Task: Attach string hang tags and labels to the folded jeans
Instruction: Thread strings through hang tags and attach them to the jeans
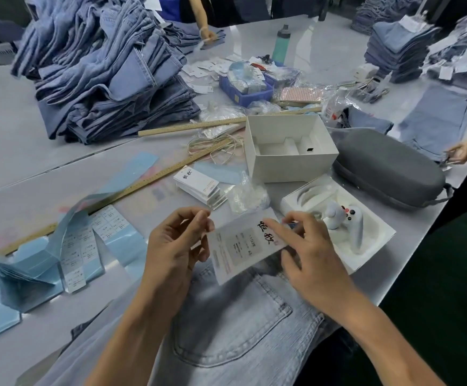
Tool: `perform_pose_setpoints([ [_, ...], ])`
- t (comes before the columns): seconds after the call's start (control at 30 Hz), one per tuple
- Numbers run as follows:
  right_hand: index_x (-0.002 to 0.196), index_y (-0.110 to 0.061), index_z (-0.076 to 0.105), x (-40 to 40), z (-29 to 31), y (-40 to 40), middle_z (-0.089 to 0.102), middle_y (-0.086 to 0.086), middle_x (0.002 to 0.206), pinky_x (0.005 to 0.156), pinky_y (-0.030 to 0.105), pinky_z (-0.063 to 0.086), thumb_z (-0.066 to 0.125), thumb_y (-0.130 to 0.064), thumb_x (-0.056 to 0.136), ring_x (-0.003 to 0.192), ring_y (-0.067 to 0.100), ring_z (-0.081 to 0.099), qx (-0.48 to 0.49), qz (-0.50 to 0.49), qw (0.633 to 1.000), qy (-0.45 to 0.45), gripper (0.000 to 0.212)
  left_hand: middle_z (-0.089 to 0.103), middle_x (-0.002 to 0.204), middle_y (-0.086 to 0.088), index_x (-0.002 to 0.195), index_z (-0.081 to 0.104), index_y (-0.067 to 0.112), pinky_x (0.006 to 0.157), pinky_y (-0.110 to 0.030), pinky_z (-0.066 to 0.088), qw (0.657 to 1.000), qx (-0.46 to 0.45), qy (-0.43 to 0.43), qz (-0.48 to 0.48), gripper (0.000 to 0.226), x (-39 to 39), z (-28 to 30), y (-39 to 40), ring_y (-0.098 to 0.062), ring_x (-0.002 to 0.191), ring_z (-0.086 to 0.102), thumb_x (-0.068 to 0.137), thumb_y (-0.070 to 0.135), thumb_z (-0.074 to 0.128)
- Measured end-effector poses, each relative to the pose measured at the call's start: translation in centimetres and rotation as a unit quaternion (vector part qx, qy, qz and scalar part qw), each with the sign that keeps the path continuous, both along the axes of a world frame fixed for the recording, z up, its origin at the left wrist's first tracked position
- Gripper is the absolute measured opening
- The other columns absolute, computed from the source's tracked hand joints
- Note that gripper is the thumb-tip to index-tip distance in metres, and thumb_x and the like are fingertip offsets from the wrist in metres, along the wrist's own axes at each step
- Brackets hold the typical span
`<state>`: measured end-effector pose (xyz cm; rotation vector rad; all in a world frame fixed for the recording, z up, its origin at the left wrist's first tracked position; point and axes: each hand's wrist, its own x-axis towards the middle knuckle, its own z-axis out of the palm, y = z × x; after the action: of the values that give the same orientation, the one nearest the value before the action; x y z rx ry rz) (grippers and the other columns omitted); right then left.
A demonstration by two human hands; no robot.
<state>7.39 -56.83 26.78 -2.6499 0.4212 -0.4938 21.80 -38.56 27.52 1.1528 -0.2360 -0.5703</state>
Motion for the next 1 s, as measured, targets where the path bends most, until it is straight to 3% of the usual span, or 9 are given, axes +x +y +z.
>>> perform_pose_setpoints([
  [0.1,0.146,-0.032,0.052,0.5,0.9,0.0,0.036,0.001,0.151,0.104,0.052,0.047,0.078,-0.013,0.085,0.13,0.024,0.037,-0.01,0.039,0.999,0.009,0.069,0.065,0.077,-0.005,0.081,0.073,0.019,0.053,-0.026,0.04,0.999,-0.011,-0.017,-0.036,0.013,-0.4,-0.1,0.3,-0.016,0.066,0.057,0.085,0.031,0.075],
  [0.2,0.116,-0.019,0.077,1.1,1.4,-0.1,0.059,0.002,0.136,0.097,0.051,0.049,0.076,0.0,0.085,0.124,0.027,0.05,-0.018,0.069,0.994,-0.088,0.037,0.067,0.08,-0.011,0.089,0.073,0.014,0.05,-0.02,0.044,0.997,-0.039,-0.039,-0.052,0.014,-0.6,0.1,0.2,-0.014,0.063,0.056,0.089,0.027,0.077],
  [0.33,0.098,-0.017,0.08,-0.1,1.2,-1.4,0.062,-0.002,0.123,0.098,0.033,0.047,0.07,-0.003,0.087,0.118,0.022,0.055,0.061,0.071,0.986,-0.137,0.021,0.074,0.1,-0.011,0.088,0.074,0.018,0.054,-0.02,0.048,0.998,-0.038,-0.053,-0.003,0.008,0.2,0.5,0.5,-0.014,0.075,0.062,0.091,0.023,0.07],
  [0.43,0.088,-0.023,0.08,-1.9,0.9,-2.9,0.062,-0.006,0.122,0.099,0.02,0.042,0.073,-0.002,0.086,0.119,0.02,0.056,0.13,0.073,0.984,-0.099,0.023,0.074,0.114,-0.014,0.089,0.072,0.022,0.055,-0.021,0.051,0.998,-0.038,-0.049,0.005,0.008,0.7,0.4,0.8,-0.018,0.083,0.067,0.094,0.023,0.066],
  [0.53,0.075,-0.023,0.078,-2.9,0.5,-3.7,0.066,-0.013,0.113,0.097,0.028,0.044,0.072,0.016,0.079,0.117,0.011,0.056,0.097,0.055,0.993,-0.039,0.039,0.076,0.1,-0.016,0.089,0.073,0.022,0.051,-0.021,0.047,0.999,-0.036,-0.04,0.01,0.008,0.9,0.4,0.5,-0.018,0.072,0.065,0.092,0.022,0.067],
  [0.63,0.079,-0.014,0.074,-2.3,0.7,-3.2,0.068,-0.01,0.096,0.087,0.032,0.05,0.062,0.018,0.083,0.1,0.008,0.063,0.081,-0.006,0.994,-0.074,0.035,0.072,0.084,-0.012,0.092,0.077,0.017,0.051,-0.021,0.046,0.997,-0.038,-0.059,0.005,0.009,0.8,0.7,-0.5,-0.016,0.067,0.061,0.086,0.021,0.072],
  [0.77,0.102,-0.018,0.071,-0.1,1.4,-1.3,0.065,-0.01,0.087,0.074,0.024,0.051,0.072,-0.015,0.09,0.08,0.007,0.059,0.044,-0.038,0.994,-0.093,0.013,0.074,0.083,-0.012,0.097,0.081,0.015,0.053,-0.023,0.05,0.992,-0.023,-0.126,-0.011,0.015,0.7,1.6,-1.4,-0.017,0.067,0.062,0.084,0.016,0.074],
  [0.87,0.099,-0.019,0.072,1.2,0.9,-0.4,0.064,-0.009,0.082,0.07,0.031,0.052,0.078,-0.029,0.086,0.074,0.011,0.058,0.029,-0.054,0.997,-0.051,0.017,0.076,0.086,-0.011,0.099,0.081,0.012,0.055,-0.024,0.051,0.983,-0.009,-0.179,-0.025,0.017,0.6,2.7,-2.0,-0.017,0.07,0.065,0.084,0.012,0.072],
  [1.0,0.091,-0.021,0.07,1.8,0.5,0.0,0.063,-0.007,0.082,0.069,0.03,0.049,0.075,-0.026,0.088,0.076,0.014,0.058,-0.014,-0.048,0.998,-0.022,0.007,0.078,0.096,-0.006,0.101,0.075,0.007,0.056,-0.027,0.054,0.97,0.022,-0.238,-0.047,0.013,0.7,3.6,-2.3,-0.02,0.079,0.07,0.091,0.005,0.068],
])
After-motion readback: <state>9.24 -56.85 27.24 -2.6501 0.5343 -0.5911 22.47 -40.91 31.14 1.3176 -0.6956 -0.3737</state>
